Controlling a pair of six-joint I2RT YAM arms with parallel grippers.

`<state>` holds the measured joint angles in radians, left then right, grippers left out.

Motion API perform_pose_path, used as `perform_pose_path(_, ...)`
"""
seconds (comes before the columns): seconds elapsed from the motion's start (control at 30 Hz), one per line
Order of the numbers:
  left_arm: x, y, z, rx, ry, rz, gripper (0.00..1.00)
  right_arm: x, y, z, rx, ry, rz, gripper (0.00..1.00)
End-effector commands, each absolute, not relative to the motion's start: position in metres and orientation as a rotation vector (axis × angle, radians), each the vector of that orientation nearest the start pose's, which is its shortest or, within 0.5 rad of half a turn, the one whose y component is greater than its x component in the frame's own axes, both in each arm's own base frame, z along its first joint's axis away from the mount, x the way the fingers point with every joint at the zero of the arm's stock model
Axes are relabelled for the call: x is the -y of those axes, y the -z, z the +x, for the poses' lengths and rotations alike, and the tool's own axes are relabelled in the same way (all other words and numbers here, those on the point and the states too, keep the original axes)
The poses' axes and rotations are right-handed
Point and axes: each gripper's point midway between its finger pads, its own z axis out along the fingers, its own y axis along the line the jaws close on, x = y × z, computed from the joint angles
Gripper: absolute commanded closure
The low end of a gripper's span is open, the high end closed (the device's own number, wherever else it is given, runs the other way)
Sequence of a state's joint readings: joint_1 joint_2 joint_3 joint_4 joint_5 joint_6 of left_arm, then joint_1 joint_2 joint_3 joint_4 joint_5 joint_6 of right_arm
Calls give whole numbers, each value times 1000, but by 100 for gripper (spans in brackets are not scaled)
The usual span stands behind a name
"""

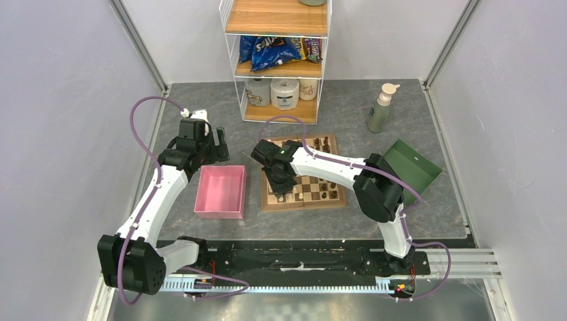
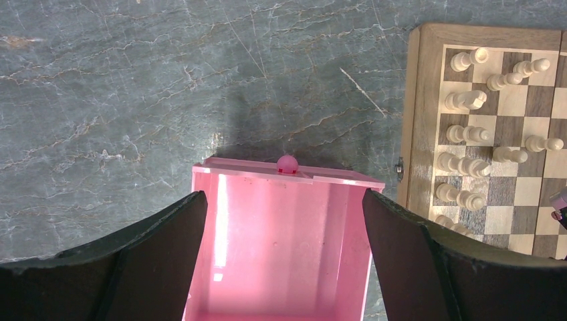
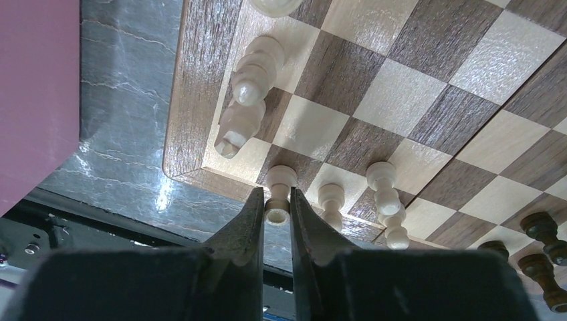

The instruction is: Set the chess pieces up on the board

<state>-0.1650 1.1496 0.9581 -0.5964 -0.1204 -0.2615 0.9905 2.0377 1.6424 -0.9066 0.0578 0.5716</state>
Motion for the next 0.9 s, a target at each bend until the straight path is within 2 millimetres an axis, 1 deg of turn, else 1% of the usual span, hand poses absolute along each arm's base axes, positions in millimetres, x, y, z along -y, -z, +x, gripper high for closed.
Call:
perform_pose_path(0.0,44,-169,314,-2321,96,-195,7,-367,-67,216,-2828,-269,-610,83)
perform_pose_path(0.1,44,-169,314,-2320,99,-194,7,-374,-68,215,-2818,-295,-619,83)
perform_pose_path(0.33,44,-169,314,-2323,97,-194,7,-387,-66,221,-2798,-307,-628,83)
perform_pose_path(0.87,44,-170,314,-2321,100,-192,7,-401,-66,222,-2781,-334,-650,81)
